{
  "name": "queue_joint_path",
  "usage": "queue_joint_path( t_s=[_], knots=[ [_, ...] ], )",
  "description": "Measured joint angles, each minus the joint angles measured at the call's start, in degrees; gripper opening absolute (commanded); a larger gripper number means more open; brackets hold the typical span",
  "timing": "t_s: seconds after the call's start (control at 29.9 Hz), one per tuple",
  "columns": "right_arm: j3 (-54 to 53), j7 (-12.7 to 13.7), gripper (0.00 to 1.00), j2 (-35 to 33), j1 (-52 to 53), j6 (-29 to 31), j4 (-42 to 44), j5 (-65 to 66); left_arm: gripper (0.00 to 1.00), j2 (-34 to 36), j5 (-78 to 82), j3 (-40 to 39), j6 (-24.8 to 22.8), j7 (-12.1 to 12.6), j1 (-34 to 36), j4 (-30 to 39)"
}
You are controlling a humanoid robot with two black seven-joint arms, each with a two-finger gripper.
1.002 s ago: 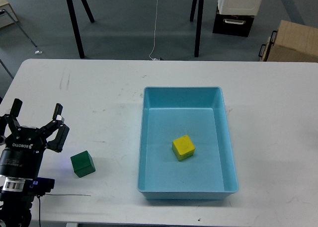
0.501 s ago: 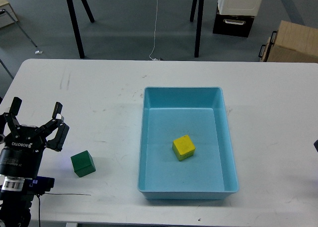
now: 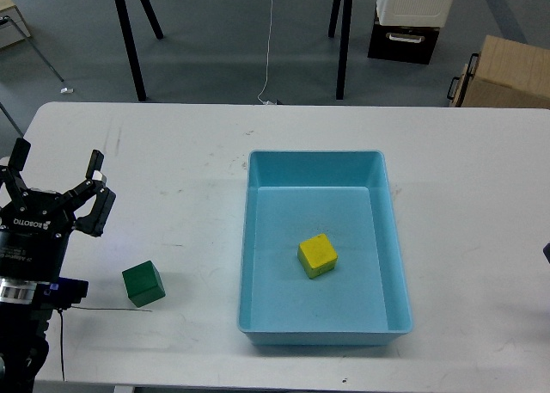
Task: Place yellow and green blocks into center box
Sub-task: 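Withdraw the right gripper away from the tub, then swing the left gripper over and down onto the green cube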
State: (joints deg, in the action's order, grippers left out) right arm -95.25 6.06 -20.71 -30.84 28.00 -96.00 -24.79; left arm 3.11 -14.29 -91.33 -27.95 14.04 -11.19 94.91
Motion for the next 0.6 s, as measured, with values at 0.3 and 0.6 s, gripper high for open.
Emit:
queue_joint_path(
  t_s=[0.3,0.6],
  knots=[
    [0.41,0.00,0.99,-1.48,-0.06,0.00,-0.07,0.00,1.00,7.40,1.85,-3.88,-0.04,0.74,5.46,-0.49],
    [0.72,0.00,0.99,1.03,1.28,0.00,-0.07,0.00,1.00,35.78,6.56,-0.74,-0.06,3.08,7.47,0.56]
  ],
)
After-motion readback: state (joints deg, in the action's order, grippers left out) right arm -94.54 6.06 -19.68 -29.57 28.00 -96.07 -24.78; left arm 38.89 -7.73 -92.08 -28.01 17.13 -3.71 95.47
